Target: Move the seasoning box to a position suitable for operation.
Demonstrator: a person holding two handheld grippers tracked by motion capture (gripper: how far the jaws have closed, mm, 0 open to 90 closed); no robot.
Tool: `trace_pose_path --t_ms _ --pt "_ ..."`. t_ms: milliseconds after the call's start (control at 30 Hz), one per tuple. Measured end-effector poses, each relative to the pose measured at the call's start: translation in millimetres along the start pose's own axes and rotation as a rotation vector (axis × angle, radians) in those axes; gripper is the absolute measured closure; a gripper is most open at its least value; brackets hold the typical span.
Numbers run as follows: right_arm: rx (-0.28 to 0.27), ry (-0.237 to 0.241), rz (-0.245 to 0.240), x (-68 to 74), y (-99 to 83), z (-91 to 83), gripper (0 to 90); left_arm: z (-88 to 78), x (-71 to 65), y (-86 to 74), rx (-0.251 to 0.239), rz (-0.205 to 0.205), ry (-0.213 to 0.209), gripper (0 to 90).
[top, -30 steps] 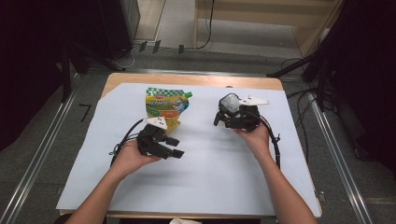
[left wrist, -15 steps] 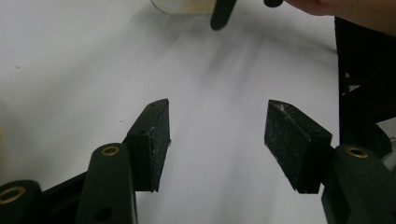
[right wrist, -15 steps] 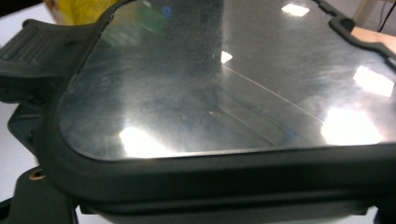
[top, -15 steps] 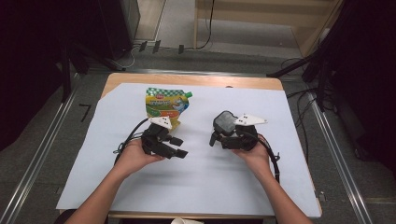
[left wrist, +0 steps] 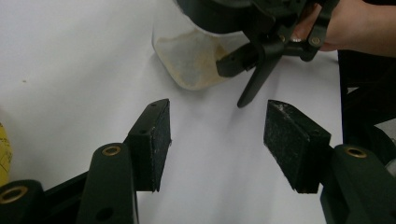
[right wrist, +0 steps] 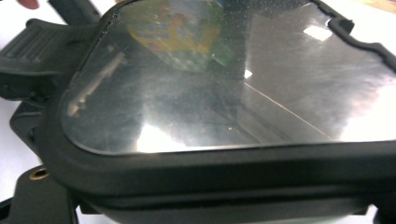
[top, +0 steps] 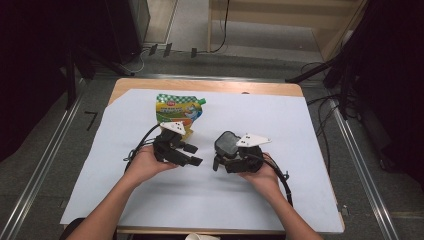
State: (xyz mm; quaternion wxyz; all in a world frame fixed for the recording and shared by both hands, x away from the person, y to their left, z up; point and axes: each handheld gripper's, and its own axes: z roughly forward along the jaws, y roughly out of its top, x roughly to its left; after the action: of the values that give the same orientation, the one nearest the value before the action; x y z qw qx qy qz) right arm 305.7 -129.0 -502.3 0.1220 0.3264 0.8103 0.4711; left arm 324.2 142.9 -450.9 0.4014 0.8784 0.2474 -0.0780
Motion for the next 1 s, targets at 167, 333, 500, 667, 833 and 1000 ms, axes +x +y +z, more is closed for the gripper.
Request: trace_pose_path --t_ms 167,333,500,667,833,1000 --pt "0.020 0.021 -0.017 8.4 -0.7 9.0 15.7 -0.2 0.2 -0.1 -0.002 -0.004 0.000 42.6" --pt "0.027 0.013 -0.054 16.4 -1.1 15.9 15.7 -0.9 0.8 -0.3 -0.002 0.006 0.003 42.6" --pt "0.025 0.000 -0.088 19.9 -2.1 17.0 15.8 0.2 0.2 -0.3 0.001 0.013 0.004 42.6" --pt "0.024 0.004 -0.093 18.5 -6.1 15.2 15.8 0.2 -1.0 0.0 -0.002 0.018 0.003 42.6" --pt "0.026 -0.002 -0.096 19.2 -5.8 14.6 15.7 0.1 -1.0 0.0 -0.003 0.018 0.004 42.6" --pt "0.048 -0.002 -0.092 19.2 -6.0 8.8 15.6 -0.3 -0.4 -0.2 -0.007 0.011 0.004 43.6"
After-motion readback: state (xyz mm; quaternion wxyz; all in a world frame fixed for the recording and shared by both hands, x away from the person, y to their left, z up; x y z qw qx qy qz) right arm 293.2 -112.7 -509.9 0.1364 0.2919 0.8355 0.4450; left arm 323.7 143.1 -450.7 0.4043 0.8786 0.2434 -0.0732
